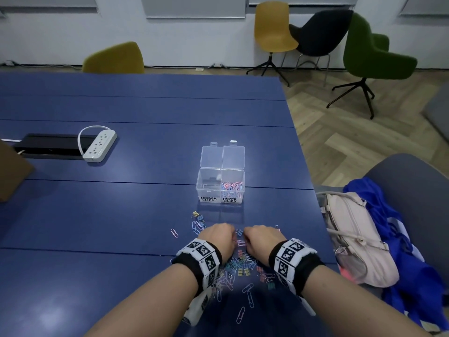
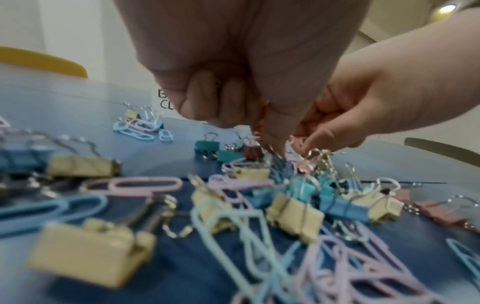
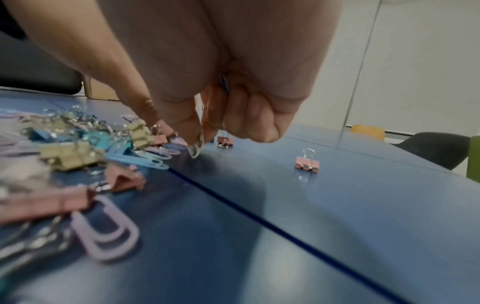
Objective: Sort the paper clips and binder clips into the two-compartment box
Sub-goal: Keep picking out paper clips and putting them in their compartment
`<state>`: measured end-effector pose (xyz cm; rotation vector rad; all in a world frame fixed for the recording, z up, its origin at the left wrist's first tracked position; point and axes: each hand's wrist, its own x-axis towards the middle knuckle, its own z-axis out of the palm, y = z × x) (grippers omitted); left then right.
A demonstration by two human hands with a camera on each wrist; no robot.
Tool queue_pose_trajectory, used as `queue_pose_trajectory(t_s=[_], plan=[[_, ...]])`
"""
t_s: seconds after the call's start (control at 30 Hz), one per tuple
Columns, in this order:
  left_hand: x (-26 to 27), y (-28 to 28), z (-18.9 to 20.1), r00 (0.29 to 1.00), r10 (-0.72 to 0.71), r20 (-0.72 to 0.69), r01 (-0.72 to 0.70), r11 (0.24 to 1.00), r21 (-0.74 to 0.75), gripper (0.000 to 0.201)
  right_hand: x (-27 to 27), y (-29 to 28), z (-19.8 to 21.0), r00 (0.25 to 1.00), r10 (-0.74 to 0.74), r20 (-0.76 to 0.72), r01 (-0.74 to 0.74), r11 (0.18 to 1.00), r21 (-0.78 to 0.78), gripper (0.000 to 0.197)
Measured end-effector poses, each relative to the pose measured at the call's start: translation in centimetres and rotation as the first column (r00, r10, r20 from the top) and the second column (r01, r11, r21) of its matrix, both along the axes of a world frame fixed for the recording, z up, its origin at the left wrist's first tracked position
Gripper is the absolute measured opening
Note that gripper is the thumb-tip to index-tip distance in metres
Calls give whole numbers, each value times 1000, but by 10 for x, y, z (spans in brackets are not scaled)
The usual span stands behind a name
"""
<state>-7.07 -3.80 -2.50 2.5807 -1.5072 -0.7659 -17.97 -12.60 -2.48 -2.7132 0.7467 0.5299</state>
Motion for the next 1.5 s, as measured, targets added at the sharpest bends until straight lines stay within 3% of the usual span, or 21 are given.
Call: queue_pose_trajectory(t_s=[0.1,0.17,0.2,0.23,0.27,0.3,0.33,0.37,0.47,0.57,0.67,0.7,0.73,0.77,0.83,0.87,0.9,1.03,1.27,1.43,1.5], plan=[[9,12,7,985,52,-165,-65,995,-76,12,-12,0,1,991,-117,65,109,987,115,15],[16,21,12,909,133,-394,-186,977,-99,14,-22,-4,0,935,-333,124,275,898,344,19],[19,25,14,846,180,-503,-253,964,-81,16,-27,-4,0,865,-483,135,359,784,506,24],[22,28,16,755,241,-610,-338,940,-47,18,-33,-4,0,748,-654,111,407,585,701,27],[24,31,16,629,310,-713,-443,896,-2,19,-38,-3,0,603,-797,32,378,321,868,27],[26,34,15,476,363,-801,-553,832,48,17,-43,0,1,480,-874,-75,280,71,958,26],[27,36,15,320,379,-868,-634,767,101,14,-48,1,2,407,-899,-165,170,-103,980,26],[28,38,15,186,366,-912,-677,720,151,15,-52,3,3,375,-902,-214,99,-190,977,27],[27,46,20,-39,272,-962,-687,691,223,17,-58,6,3,374,-896,-238,-9,-260,966,26],[25,52,24,-132,192,-972,-686,691,230,11,-60,10,1,373,-892,-257,-55,-298,953,22],[24,56,19,-134,259,-957,-691,667,278,31,-56,13,-3,353,-902,-248,35,-253,967,33],[23,57,17,-119,297,-948,-697,655,293,37,-54,13,-4,367,-909,-197,110,-168,980,34],[23,58,15,-79,338,-938,-705,646,293,39,-51,13,-5,424,-900,-104,203,-18,979,33],[23,60,13,-18,376,-926,-712,646,276,38,-49,13,-4,538,-843,23,306,220,926,27],[23,65,8,125,429,-895,-711,667,220,31,-48,11,-2,832,-521,193,336,749,571,8],[25,67,7,177,441,-880,-709,677,197,27,-47,11,0,924,-346,163,259,879,400,12],[26,70,7,208,451,-868,-707,682,185,26,-48,11,2,969,-229,96,188,929,318,23],[34,79,9,278,470,-837,-701,696,158,31,-42,17,5,999,-51,-4,51,983,177,36],[42,95,3,250,453,-856,-735,664,136,28,-31,19,4,997,53,-58,-49,997,57,4],[41,102,2,280,467,-839,-745,656,117,30,-30,23,1,998,43,-40,-43,999,-3,9],[40,105,2,345,462,-817,-724,685,82,33,-30,24,1,1000,-4,0,4,1000,17,8]])
